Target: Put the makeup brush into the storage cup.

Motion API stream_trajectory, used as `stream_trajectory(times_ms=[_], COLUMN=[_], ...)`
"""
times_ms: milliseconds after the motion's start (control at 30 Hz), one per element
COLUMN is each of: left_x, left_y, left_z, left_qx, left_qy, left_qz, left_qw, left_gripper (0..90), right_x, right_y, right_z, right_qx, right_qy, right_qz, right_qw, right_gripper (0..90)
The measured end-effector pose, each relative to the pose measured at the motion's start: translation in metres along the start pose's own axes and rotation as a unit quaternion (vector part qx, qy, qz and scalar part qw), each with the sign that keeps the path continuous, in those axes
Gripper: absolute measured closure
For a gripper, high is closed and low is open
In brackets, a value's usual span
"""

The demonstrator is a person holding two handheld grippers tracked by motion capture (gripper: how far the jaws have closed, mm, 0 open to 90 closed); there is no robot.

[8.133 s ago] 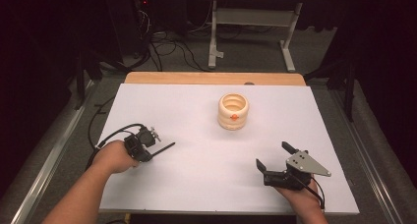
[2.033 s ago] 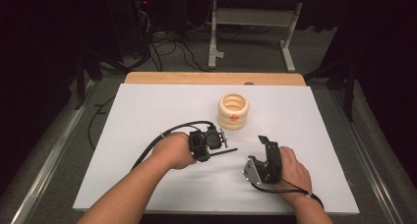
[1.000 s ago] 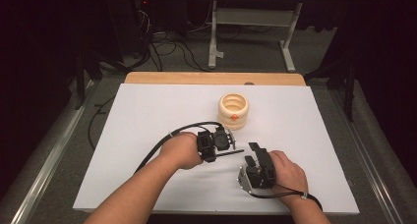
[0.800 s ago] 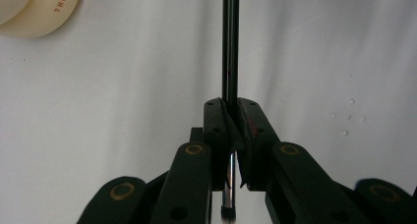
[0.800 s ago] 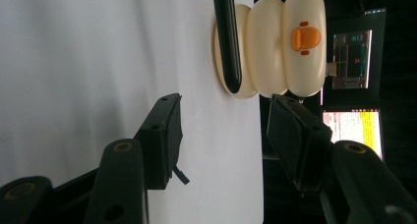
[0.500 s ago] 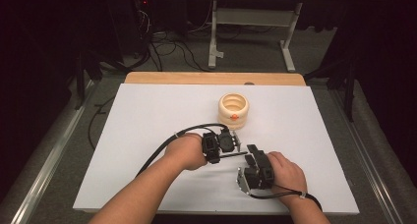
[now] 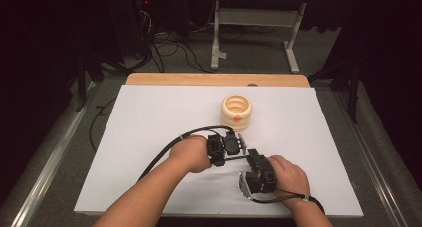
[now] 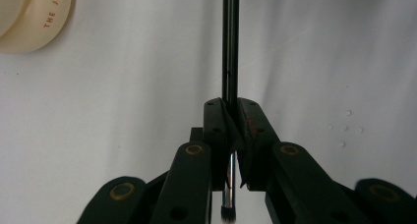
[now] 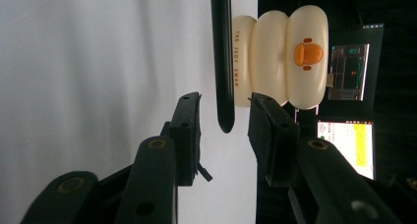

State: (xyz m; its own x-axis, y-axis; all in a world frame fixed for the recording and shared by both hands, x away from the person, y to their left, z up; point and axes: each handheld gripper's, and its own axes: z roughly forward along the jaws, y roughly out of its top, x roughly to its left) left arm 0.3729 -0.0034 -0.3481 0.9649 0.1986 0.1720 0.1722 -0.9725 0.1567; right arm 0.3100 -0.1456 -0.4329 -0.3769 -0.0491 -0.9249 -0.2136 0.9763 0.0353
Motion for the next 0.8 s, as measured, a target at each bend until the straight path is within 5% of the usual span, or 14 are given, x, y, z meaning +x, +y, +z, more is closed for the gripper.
stream_trajectory(times_ms=[800], left_x=[0.0018], left_y=[0.0094], left_z=[0.0056], left_qx=[0.011], left_qy=[-0.003], left_qz=[0.003], left_qw=[0.9999], left_gripper=[83.1], right_x=[0.0029], right_y=[0.0031], right_z=[-0.0017], right_qx=[-0.025], right_qy=[0.000], right_qz=[-0.010], right_qw=[0.9996], right_gripper=[78.5])
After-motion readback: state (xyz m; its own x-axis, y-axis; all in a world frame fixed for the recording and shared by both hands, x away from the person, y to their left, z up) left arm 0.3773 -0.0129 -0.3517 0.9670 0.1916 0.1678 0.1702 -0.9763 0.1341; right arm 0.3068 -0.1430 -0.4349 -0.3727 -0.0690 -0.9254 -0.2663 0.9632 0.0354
